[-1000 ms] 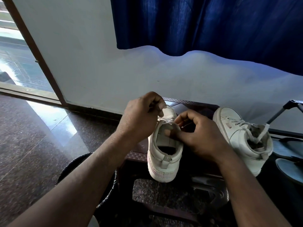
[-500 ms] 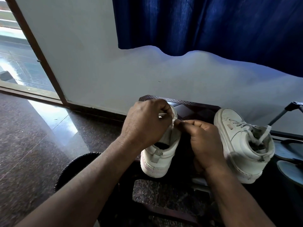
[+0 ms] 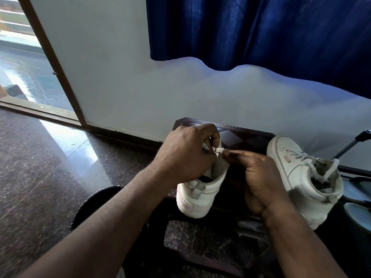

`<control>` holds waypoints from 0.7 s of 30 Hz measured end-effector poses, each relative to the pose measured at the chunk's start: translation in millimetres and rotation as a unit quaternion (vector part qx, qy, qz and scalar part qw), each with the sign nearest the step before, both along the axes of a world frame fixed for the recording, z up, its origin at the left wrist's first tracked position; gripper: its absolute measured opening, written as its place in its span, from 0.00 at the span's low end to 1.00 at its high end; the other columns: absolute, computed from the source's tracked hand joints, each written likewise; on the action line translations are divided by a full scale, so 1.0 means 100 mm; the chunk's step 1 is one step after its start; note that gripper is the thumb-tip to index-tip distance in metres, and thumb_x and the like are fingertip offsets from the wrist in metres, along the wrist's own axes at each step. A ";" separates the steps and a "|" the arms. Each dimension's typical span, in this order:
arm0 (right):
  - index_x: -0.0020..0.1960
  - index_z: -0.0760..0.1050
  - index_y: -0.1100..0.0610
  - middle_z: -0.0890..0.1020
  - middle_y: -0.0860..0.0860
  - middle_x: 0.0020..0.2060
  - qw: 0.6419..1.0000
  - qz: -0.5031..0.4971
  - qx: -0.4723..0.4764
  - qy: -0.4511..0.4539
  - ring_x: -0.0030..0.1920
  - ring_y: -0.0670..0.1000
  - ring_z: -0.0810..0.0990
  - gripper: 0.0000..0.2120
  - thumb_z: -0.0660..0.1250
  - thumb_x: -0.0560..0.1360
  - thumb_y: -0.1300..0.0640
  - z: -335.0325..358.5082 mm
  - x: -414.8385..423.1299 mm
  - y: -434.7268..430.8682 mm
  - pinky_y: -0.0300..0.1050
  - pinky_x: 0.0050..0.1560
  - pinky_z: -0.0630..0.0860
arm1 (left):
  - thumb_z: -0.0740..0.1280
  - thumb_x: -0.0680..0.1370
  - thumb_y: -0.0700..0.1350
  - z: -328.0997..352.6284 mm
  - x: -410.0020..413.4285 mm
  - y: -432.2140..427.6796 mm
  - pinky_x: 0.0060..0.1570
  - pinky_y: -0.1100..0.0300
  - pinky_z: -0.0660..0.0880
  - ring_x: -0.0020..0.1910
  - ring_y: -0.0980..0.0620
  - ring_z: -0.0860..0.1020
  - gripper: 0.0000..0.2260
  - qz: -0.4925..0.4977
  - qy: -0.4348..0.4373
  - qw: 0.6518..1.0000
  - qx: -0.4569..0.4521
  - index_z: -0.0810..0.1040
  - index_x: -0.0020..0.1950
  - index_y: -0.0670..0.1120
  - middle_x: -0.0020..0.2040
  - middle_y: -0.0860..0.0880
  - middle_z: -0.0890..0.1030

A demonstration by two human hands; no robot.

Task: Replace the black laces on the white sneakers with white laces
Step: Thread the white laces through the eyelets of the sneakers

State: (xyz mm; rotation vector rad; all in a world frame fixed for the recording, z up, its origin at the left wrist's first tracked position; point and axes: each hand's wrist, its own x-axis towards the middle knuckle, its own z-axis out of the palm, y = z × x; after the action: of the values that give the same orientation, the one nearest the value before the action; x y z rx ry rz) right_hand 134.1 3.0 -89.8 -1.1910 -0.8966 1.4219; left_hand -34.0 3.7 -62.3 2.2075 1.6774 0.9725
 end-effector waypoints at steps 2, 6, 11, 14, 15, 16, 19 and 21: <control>0.44 0.87 0.63 0.87 0.65 0.45 1.000 0.001 0.002 -0.007 0.50 0.68 0.86 0.03 0.74 0.72 0.66 0.00 -0.01 0.00 0.63 0.56 0.83 | 0.69 0.68 0.44 -0.01 -0.01 0.01 0.37 0.61 0.73 0.37 0.59 0.78 0.09 -0.016 0.003 1.000 0.000 0.77 0.46 0.55 0.40 0.59 0.83; 0.42 0.87 0.63 0.87 0.64 0.43 1.000 -0.001 0.011 -0.008 0.47 0.66 0.87 0.04 0.74 0.73 0.67 0.01 -0.03 -0.02 0.64 0.57 0.82 | 0.69 0.69 0.42 -0.04 -0.02 0.03 0.36 0.61 0.73 0.37 0.59 0.78 0.11 -0.016 -0.003 1.000 0.000 0.75 0.48 0.55 0.41 0.60 0.84; 0.44 0.87 0.63 0.87 0.65 0.45 0.999 0.005 0.029 -0.017 0.53 0.69 0.85 0.03 0.75 0.73 0.64 0.01 -0.04 -0.04 0.65 0.59 0.81 | 0.70 0.71 0.40 -0.07 -0.01 0.05 0.39 0.59 0.73 0.36 0.60 0.75 0.12 -0.003 -0.021 1.000 0.004 0.76 0.49 0.55 0.42 0.60 0.84; 0.48 0.86 0.64 0.87 0.64 0.48 1.000 0.019 0.023 -0.010 0.51 0.64 0.86 0.11 0.74 0.77 0.55 -0.02 -0.02 -0.01 0.62 0.57 0.81 | 0.71 0.72 0.40 -0.08 -0.02 0.06 0.39 0.58 0.75 0.35 0.59 0.75 0.11 0.003 -0.014 1.000 -0.001 0.76 0.50 0.54 0.42 0.60 0.84; 0.49 0.85 0.64 0.87 0.63 0.48 1.000 0.020 0.016 -0.005 0.49 0.62 0.86 0.13 0.72 0.78 0.54 -0.04 -0.02 0.00 0.59 0.55 0.82 | 0.71 0.72 0.41 -0.09 -0.01 0.07 0.40 0.57 0.76 0.36 0.59 0.75 0.11 0.008 -0.015 1.000 -0.006 0.76 0.50 0.55 0.42 0.60 0.84; 0.49 0.85 0.64 0.87 0.62 0.48 1.000 0.020 0.013 -0.002 0.47 0.61 0.86 0.12 0.70 0.79 0.55 -0.05 -0.02 0.02 0.57 0.52 0.82 | 0.72 0.73 0.41 -0.10 -0.01 0.07 0.41 0.56 0.77 0.36 0.60 0.76 0.12 0.012 -0.023 1.000 -0.014 0.75 0.49 0.55 0.42 0.60 0.84; 0.43 0.85 0.58 0.87 0.60 0.43 0.999 0.011 0.031 -0.017 0.43 0.57 0.84 0.08 0.70 0.76 0.66 -0.09 -0.08 0.03 0.52 0.48 0.82 | 0.72 0.73 0.41 -0.15 0.00 0.10 0.45 0.53 0.78 0.37 0.64 0.77 0.13 0.022 -0.055 0.997 -0.040 0.74 0.48 0.57 0.40 0.64 0.84; 0.41 0.85 0.56 0.87 0.60 0.43 0.998 0.007 0.044 -0.038 0.42 0.57 0.84 0.11 0.69 0.74 0.69 -0.13 -0.13 0.04 0.54 0.50 0.82 | 0.72 0.73 0.41 -0.17 0.00 0.12 0.47 0.52 0.78 0.39 0.63 0.78 0.13 0.023 -0.061 0.997 -0.046 0.74 0.49 0.57 0.41 0.65 0.84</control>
State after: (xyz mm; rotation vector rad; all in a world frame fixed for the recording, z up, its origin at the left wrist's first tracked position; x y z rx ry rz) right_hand 121.6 6.9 -102.9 -1.1804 -1.0116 1.3430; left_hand -34.0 15.5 -79.8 2.0177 1.6905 0.9973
